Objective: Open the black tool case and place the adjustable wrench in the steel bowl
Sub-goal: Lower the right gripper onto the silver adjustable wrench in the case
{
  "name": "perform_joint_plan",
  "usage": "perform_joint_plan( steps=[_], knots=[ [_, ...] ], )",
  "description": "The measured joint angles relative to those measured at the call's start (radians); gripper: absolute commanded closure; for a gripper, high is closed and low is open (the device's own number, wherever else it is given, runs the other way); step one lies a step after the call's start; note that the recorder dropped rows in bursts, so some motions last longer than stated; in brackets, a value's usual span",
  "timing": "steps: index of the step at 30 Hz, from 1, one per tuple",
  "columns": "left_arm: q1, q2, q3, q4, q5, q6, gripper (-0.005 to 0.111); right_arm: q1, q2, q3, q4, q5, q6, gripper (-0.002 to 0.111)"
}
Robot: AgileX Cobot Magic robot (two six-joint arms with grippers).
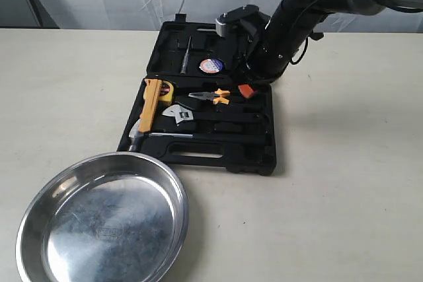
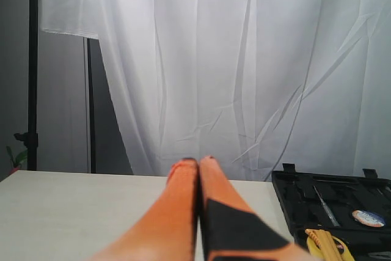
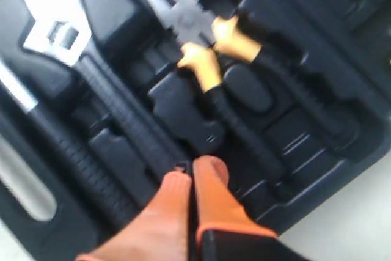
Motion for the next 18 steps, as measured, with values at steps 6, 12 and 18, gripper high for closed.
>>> perform_joint_plan(
  steps=[6, 12, 18],
  knots=[
    [0.000, 0.000, 0.000, 0.000, 0.000, 0.000, 0.106, 0.022, 0.000, 0.000, 0.012, 0.076, -0.091, 0.106],
    [0.000, 0.000, 0.000, 0.000, 0.000, 0.000, 0.106, 0.084, 0.000, 0.000, 0.010, -0.039, -0.333, 0.062],
    [0.000, 0.000, 0.000, 0.000, 0.000, 0.000, 0.106, 0.184, 0.012, 0.000, -0.182, -0.138, -0.403, 0.056]
  ],
)
